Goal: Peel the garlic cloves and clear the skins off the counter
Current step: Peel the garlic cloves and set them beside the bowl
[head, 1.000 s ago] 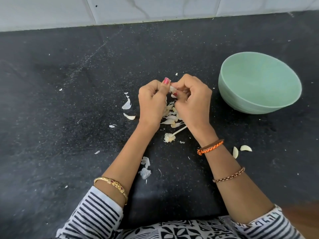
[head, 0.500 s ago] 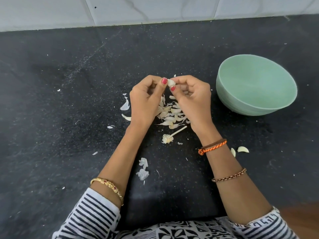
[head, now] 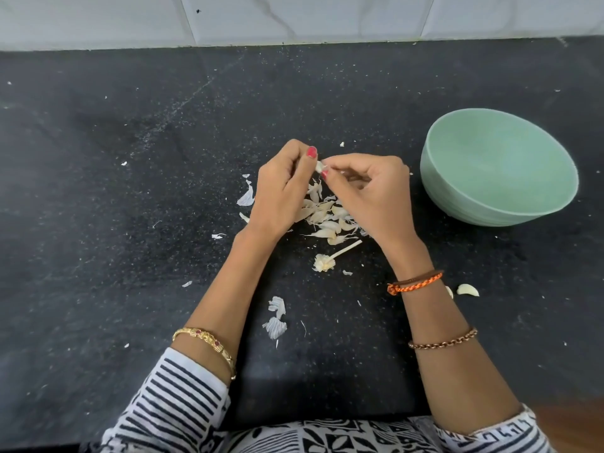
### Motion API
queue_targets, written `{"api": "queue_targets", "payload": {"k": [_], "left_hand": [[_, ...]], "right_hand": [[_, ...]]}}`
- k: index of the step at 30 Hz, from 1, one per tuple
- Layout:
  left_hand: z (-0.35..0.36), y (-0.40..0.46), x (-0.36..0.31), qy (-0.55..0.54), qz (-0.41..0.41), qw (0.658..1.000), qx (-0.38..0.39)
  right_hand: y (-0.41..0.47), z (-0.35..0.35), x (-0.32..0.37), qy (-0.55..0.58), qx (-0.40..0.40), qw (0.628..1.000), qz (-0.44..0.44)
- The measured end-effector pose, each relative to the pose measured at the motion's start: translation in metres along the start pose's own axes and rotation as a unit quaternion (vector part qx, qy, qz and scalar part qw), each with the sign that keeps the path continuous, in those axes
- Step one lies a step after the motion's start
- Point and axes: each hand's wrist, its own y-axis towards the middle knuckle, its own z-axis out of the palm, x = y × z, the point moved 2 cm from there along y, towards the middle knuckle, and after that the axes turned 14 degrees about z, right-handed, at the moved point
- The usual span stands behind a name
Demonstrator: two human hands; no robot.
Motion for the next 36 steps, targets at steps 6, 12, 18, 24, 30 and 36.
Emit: {"api": "queue_targets", "payload": {"k": [6, 12, 18, 24, 30, 36], "left_hand": [[-0.001, 0.0, 0.0, -0.055, -0.025, 0.997, -0.042], [0.002, 0.001, 0.001, -0.129, -0.1, 0.983, -0.079], [0.008, 0.0, -0.005, -0.17, -0.118, 0.975, -0.076], [0.003, 0.003, -0.007, -0.276, -0.147, 0.943, -0.112], [0.008, 0.0, -0.006, -0.272, -0.161, 0.939, -0.136], [0.01, -0.003, -0.003, -0.235, -0.156, 0.952, -0.118]], "right_hand": [[-0.003, 0.005, -0.002, -0.049, -0.038, 0.998, -0.026], [-0.004, 0.01, -0.004, -0.064, -0.093, 0.992, -0.056], [-0.001, 0.006, -0.003, 0.044, -0.073, 0.996, 0.025], [0.001, 0.001, -0.006, 0.172, -0.078, 0.966, 0.175], [0.001, -0.001, -0.008, 0.07, -0.035, 0.986, 0.15], [0.0, 0.003, -0.001, 0.084, 0.017, 0.993, 0.087]]}}
